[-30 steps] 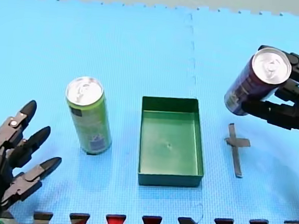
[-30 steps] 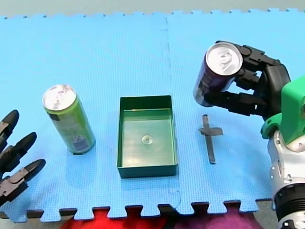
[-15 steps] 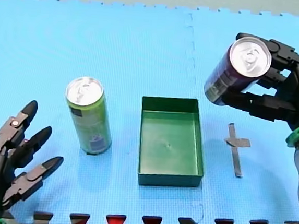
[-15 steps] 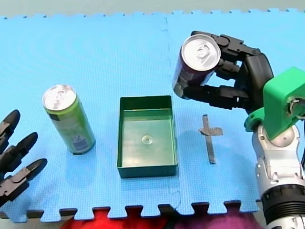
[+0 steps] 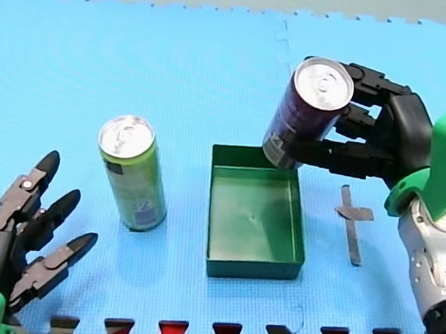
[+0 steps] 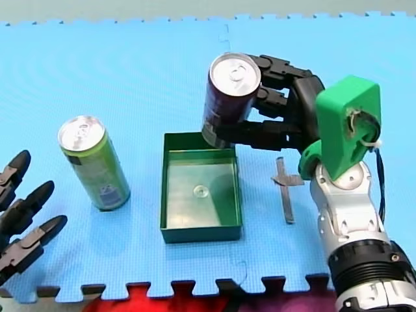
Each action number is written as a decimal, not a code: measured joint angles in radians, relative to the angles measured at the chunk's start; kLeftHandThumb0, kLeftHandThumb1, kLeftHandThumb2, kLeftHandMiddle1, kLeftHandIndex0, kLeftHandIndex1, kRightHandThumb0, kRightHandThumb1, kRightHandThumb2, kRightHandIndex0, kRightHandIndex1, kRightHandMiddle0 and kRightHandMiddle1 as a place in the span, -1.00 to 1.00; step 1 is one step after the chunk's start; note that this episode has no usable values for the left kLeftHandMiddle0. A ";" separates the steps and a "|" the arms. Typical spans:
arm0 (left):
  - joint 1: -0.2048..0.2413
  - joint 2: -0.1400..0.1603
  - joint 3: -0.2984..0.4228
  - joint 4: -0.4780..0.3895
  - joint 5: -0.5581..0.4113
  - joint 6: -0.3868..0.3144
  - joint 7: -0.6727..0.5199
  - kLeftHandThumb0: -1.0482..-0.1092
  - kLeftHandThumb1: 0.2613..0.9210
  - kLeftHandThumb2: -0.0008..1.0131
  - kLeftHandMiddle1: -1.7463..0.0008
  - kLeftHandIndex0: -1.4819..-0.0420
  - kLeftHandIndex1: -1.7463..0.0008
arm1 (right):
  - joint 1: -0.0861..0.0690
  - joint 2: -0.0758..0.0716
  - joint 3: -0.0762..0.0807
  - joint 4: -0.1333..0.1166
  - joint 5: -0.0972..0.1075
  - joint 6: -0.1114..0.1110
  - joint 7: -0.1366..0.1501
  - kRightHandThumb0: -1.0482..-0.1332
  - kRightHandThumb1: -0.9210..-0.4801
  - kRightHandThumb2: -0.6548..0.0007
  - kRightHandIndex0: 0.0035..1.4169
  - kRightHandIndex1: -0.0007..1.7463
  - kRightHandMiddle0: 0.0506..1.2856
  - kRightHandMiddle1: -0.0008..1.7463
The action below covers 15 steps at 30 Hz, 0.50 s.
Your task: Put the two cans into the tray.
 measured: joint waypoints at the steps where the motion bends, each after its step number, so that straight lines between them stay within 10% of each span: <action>1: 0.000 0.000 0.000 0.000 0.000 0.001 0.001 -1.00 0.88 -1.00 1.00 0.68 1.00 | -0.007 0.000 0.004 -0.003 -0.004 0.039 -0.007 0.44 -0.24 1.00 0.99 -1.00 0.98 -1.00; 3: -0.003 -0.001 -0.001 0.000 0.000 0.005 0.002 -1.00 0.87 -1.00 1.00 0.68 1.00 | -0.023 0.003 0.009 0.005 -0.009 0.069 -0.018 0.44 -0.24 1.00 0.99 -1.00 0.98 -1.00; 9: -0.008 -0.001 -0.001 -0.001 -0.010 0.016 -0.001 -1.00 0.83 -1.00 1.00 0.68 1.00 | -0.085 0.023 0.006 0.136 -0.012 0.063 -0.027 0.45 -0.24 1.00 0.99 -1.00 0.99 -1.00; 15: -0.011 -0.004 0.000 -0.007 -0.015 0.025 0.000 -1.00 0.82 -1.00 1.00 0.68 1.00 | -0.136 0.045 -0.004 0.214 -0.006 0.066 -0.022 0.45 -0.25 1.00 0.99 -1.00 0.99 -1.00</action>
